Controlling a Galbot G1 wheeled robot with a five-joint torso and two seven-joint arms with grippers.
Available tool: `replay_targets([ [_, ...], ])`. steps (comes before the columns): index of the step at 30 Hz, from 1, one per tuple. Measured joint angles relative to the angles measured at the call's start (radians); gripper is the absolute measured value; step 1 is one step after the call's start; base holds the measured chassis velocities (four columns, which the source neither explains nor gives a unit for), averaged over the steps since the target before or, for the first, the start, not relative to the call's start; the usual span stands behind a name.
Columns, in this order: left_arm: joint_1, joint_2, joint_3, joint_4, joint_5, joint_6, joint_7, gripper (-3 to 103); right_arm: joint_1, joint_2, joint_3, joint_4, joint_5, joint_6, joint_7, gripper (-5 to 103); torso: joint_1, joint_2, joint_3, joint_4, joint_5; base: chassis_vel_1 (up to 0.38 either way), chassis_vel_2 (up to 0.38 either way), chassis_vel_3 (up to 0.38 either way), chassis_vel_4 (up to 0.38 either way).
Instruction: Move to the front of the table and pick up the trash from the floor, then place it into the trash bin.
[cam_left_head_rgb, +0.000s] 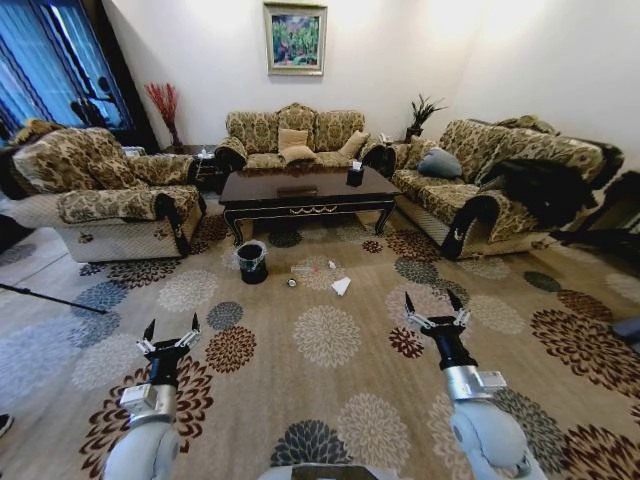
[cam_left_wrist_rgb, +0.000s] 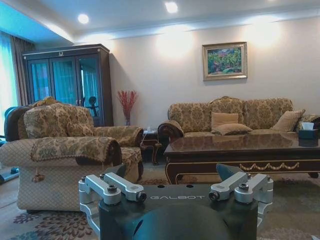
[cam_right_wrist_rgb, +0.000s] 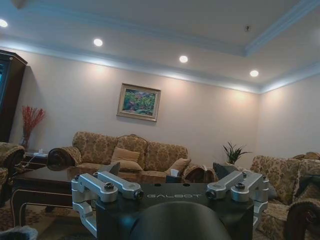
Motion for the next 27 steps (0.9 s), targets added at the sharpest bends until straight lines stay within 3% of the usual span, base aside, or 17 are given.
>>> replay_targets([
  [10,0.014,-0.003,-0.001,-0.005,0.008,0.0,0.003,100,0.003,0.002,0.001,-0.006,-0.001,0.02,0.005,100,-0.02,-0.045,-0.025,0.0001,0.0,0.0,0.0,0.0,0.0],
  [18,0.027,-0.012,0.007,-0.01,0.027,-0.004,0.008,100,-0.004,0.01,0.015,-0.042,0.004,0.097,0.008,100,-0.038,-0.088,-0.051,0.0,0.0,0.0,0.0,0.0,0.0],
  [27,0.031,-0.017,0.011,-0.009,0.039,-0.01,0.008,100,0.004,0.009,0.02,-0.06,0.002,0.106,0.007,100,-0.055,-0.127,-0.072,0.0001,0.0,0.0,0.0,0.0,0.0],
])
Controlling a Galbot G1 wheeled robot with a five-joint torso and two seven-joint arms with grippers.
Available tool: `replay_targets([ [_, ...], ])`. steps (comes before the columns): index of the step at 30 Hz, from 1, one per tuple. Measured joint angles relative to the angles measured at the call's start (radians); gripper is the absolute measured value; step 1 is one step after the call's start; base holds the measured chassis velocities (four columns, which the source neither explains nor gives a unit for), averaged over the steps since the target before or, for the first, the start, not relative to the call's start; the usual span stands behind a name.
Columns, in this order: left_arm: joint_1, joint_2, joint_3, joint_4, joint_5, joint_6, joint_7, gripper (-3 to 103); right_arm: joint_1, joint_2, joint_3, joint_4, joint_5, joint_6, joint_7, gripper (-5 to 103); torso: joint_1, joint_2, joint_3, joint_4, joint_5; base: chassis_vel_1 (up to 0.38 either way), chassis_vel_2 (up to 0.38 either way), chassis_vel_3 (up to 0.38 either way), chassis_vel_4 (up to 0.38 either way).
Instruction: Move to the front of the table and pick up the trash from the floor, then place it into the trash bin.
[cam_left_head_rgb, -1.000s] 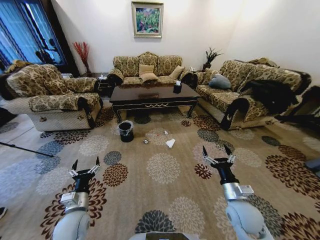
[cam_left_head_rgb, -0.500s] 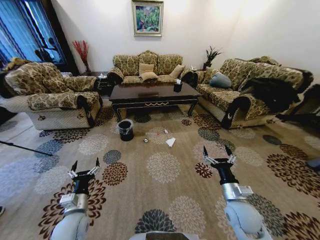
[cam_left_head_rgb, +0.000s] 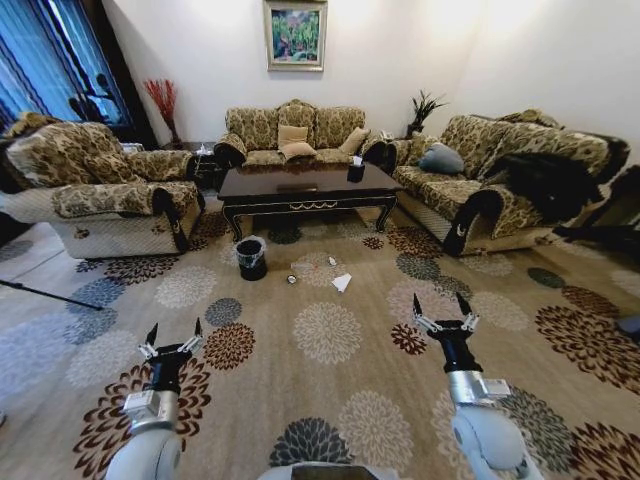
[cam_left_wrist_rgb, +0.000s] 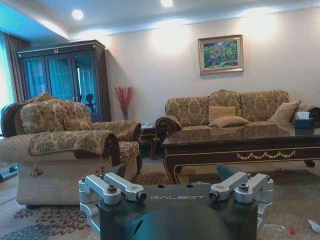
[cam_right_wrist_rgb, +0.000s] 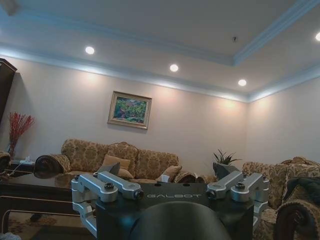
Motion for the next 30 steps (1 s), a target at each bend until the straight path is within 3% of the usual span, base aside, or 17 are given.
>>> replay_targets([
  [30,-0.008,-0.005,-0.005,0.015,-0.008,-0.001,-0.01,100,0.033,0.003,-0.017,-0.03,-0.008,-0.005,0.007,100,-0.056,-0.132,-0.076,-0.0001,0.0,0.0,0.0,0.0,0.0],
])
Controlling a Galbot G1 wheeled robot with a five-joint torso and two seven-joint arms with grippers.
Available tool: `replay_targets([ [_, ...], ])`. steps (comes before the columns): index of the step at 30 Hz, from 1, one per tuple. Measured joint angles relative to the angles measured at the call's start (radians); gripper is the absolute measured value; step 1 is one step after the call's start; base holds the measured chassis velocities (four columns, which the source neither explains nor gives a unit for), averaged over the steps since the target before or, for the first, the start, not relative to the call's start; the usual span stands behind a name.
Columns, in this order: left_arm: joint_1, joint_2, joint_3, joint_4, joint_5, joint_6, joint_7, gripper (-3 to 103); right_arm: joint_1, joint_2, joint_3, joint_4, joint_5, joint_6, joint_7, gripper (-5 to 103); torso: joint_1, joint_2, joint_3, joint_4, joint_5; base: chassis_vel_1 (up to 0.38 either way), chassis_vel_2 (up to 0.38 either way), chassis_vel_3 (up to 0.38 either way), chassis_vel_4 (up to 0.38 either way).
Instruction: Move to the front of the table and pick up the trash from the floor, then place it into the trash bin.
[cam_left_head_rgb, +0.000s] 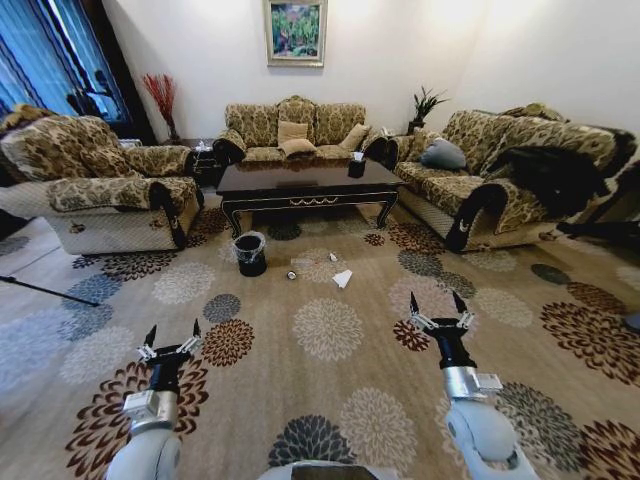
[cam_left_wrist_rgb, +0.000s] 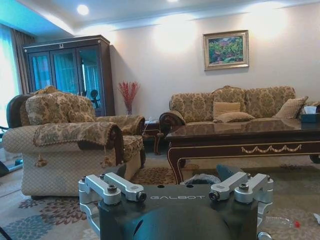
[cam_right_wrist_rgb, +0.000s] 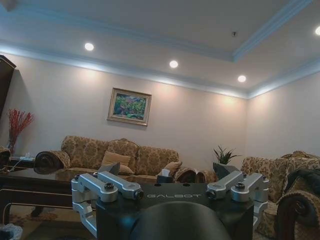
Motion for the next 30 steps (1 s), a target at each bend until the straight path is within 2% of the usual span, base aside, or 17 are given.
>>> replay_targets([
  [30,0.009,-0.007,0.001,0.004,0.009,-0.024,0.003,100,-0.003,0.005,0.001,-0.007,-0.011,0.002,0.003,100,-0.05,-0.118,-0.068,0.0,0.0,0.0,0.0,0.0,0.0],
])
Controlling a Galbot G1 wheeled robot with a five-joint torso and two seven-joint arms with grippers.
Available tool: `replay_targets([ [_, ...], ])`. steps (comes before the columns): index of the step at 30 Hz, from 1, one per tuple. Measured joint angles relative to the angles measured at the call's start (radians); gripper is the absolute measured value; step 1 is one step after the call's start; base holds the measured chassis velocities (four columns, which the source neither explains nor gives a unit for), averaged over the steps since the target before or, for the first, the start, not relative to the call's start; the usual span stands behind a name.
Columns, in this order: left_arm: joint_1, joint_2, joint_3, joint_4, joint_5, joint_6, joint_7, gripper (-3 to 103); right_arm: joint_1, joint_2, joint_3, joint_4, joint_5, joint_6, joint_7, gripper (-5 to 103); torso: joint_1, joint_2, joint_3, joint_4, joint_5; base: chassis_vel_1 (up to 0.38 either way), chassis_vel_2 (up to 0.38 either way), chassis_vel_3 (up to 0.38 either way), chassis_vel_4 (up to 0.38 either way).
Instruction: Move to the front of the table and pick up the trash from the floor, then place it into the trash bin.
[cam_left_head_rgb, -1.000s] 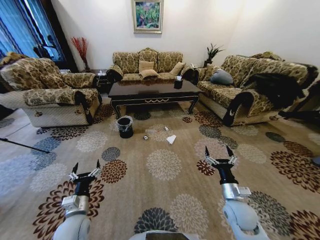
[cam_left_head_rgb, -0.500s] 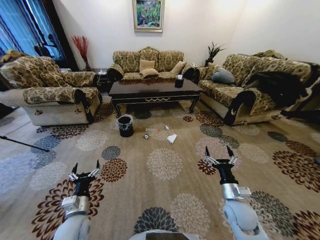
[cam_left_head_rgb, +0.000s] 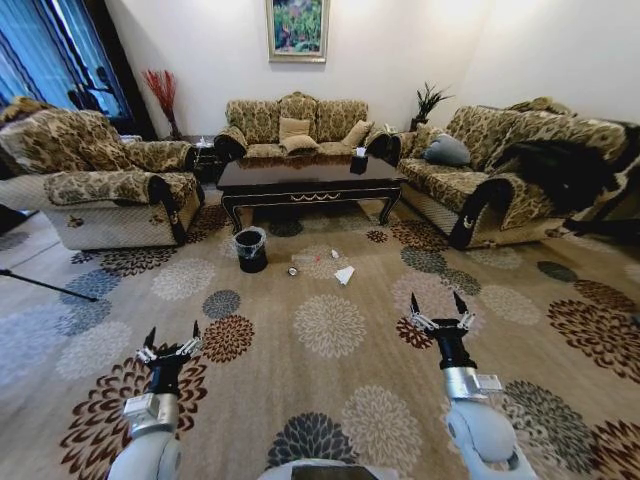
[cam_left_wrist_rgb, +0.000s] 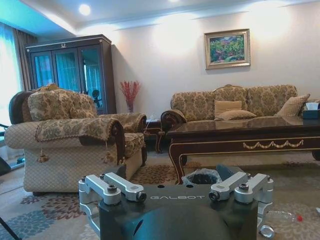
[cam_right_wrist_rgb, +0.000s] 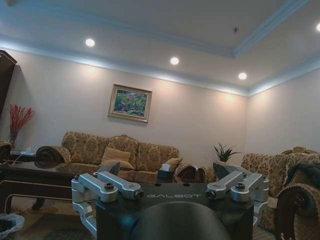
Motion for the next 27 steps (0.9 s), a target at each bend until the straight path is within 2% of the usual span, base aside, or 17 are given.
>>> replay_targets([
  [27,-0.011,0.003,0.002,0.006,-0.012,-0.001,0.009,100,0.005,0.002,-0.005,-0.023,-0.018,0.011,-0.003,100,-0.047,-0.114,-0.068,0.0,0.0,0.0,0.0,0.0,0.0],
])
